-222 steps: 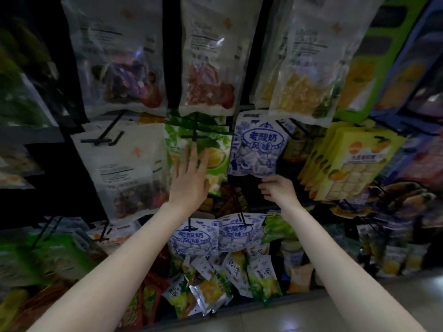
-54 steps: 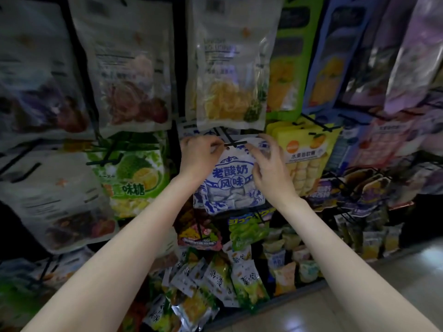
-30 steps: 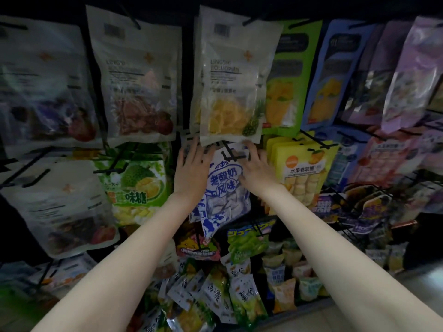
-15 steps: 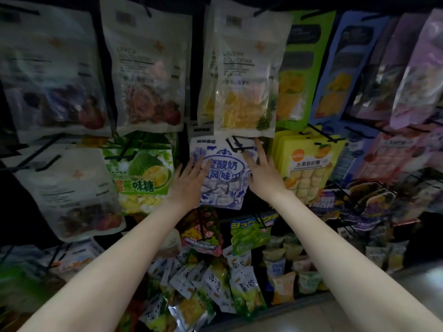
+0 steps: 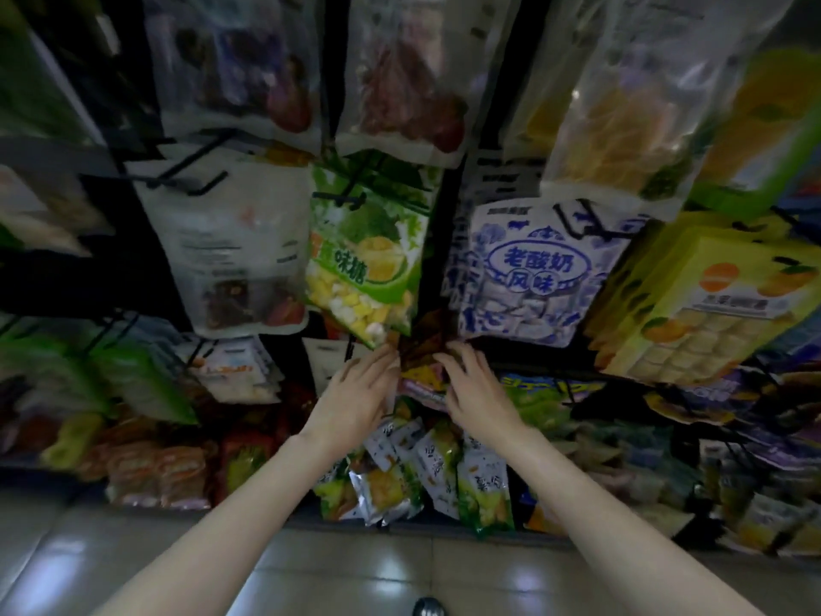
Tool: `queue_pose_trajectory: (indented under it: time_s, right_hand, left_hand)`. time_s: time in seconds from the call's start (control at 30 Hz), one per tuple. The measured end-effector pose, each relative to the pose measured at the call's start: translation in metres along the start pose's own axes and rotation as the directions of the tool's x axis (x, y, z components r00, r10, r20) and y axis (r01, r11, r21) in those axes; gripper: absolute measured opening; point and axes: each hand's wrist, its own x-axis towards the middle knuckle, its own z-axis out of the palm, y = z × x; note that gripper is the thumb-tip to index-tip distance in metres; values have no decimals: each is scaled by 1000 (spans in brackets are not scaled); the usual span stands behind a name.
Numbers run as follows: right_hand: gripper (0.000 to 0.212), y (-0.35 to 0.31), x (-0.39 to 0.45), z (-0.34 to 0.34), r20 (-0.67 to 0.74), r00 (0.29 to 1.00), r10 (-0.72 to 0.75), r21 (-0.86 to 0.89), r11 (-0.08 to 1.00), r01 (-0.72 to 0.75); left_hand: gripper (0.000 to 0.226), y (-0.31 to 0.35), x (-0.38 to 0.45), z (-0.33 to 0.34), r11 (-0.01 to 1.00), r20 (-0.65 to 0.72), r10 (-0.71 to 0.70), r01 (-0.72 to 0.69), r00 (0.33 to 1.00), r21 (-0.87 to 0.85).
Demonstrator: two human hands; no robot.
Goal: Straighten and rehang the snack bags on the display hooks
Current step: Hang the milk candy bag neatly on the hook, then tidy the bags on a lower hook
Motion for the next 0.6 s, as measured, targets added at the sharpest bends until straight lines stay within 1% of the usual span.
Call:
queue_pose_trajectory:
  time_s: [0.03,0.1,0.13,0.2,0.23,0.3,0.33,0.37,0.43,0.47,0.5,0.53,0.57,0.6]
  right_hand:
    - [49,-6,5,8,25,999,-44,13,999,44]
    - [50,-19,15,24,92,991,-100,36,995,97]
    - [51,-25,21,32,131,986,-99,50,994,94]
    - [56,-33,35,45,202,978,-59,90,995,42]
    - [59,-36,43,50,214,976,-38,108,994,15]
    - [63,-36,63,62,183,983,7,122,992,-30]
    - [67,-36,73,68,183,982,47,130,989,-71]
    - [70,-34,82,76,203,974,97,156,979,-130]
    - [74,-32,96,95,297,938,180,259,930,-261]
    - [71,-32,101,102,325,923,206,350,880,-319]
    - [61,-32,103,113,320,921,224,434,829,-352]
    - [44,-32,102,119,291,922,255,472,801,-370]
    - [26,-33,102,125,257,925,279,453,811,-371]
    - [17,-36,101,129,241,924,299,414,829,-376]
  left_hand:
    - [40,-2,-8,0,1000,-38,-1,0,999,-27]
    - [35,-7,-25,4,998,-112,-28,21,993,-62]
    - [35,-12,-34,8,996,-123,-58,49,991,-75]
    - [37,-25,-49,14,987,-106,-150,143,983,-77]
    - [44,-33,-53,16,974,-58,-216,211,975,-79]
    - [69,-43,-56,18,945,60,-317,321,946,-63]
    - [75,-46,-56,20,939,115,-330,339,937,-60]
    - [77,-47,-56,21,941,166,-317,332,934,-65]
    - [74,-49,-53,26,944,249,-284,315,926,-95]
    - [74,-49,-53,29,940,263,-282,320,923,-115]
    - [73,-48,-53,32,935,267,-289,330,919,-127]
    - [72,-48,-53,32,931,270,-295,339,917,-135]
    - [72,-47,-54,32,929,273,-297,344,915,-140]
    - [72,-48,-55,33,926,272,-301,348,914,-144]
